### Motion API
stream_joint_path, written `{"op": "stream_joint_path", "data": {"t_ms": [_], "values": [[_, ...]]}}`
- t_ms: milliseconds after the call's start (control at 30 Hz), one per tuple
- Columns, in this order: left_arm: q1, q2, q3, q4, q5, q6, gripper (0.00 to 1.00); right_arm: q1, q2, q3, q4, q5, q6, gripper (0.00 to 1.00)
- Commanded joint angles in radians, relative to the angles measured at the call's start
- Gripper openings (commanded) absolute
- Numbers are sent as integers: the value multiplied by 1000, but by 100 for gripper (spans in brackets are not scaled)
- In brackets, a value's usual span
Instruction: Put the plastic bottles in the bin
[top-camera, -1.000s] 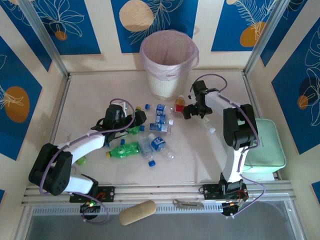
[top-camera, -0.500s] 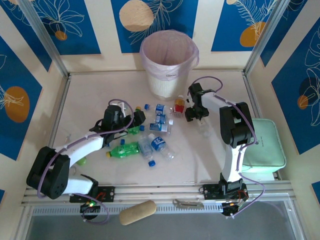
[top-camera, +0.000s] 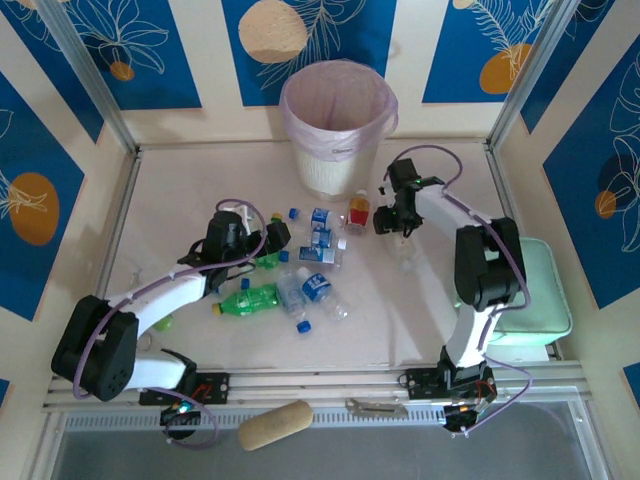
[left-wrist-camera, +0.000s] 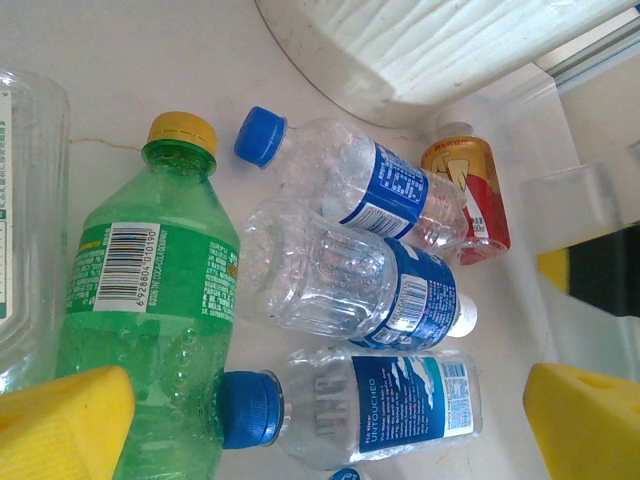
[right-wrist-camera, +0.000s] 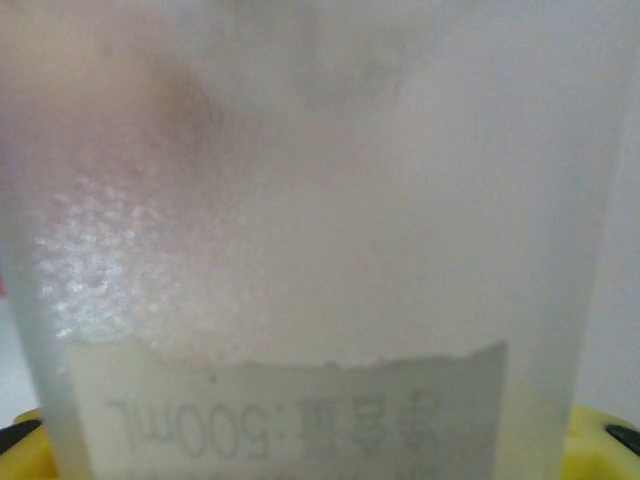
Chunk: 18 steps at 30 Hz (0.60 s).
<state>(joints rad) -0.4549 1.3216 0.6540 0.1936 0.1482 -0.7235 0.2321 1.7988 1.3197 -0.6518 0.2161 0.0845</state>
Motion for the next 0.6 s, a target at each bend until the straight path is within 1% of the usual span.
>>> {"op": "stream_joint_path", "data": {"t_ms": [0,167,300,400,567], "values": [[-5,-11,-3,-13,-21,33,100,-29,-118,-22,50,-99,92,52],[0,-6,-13,0,-27,42,99,-69,-262,-11,98,-149,176,50],[10,-8,-30,15,-23,44,100,-79,-344,50,152,-186,232,48],[20,-14,-47,24,-18,40,100,-78,-360,123,209,-227,275,47],[41,-49,-83,24,-10,41,100,-74,-313,242,363,-289,375,45]]}}
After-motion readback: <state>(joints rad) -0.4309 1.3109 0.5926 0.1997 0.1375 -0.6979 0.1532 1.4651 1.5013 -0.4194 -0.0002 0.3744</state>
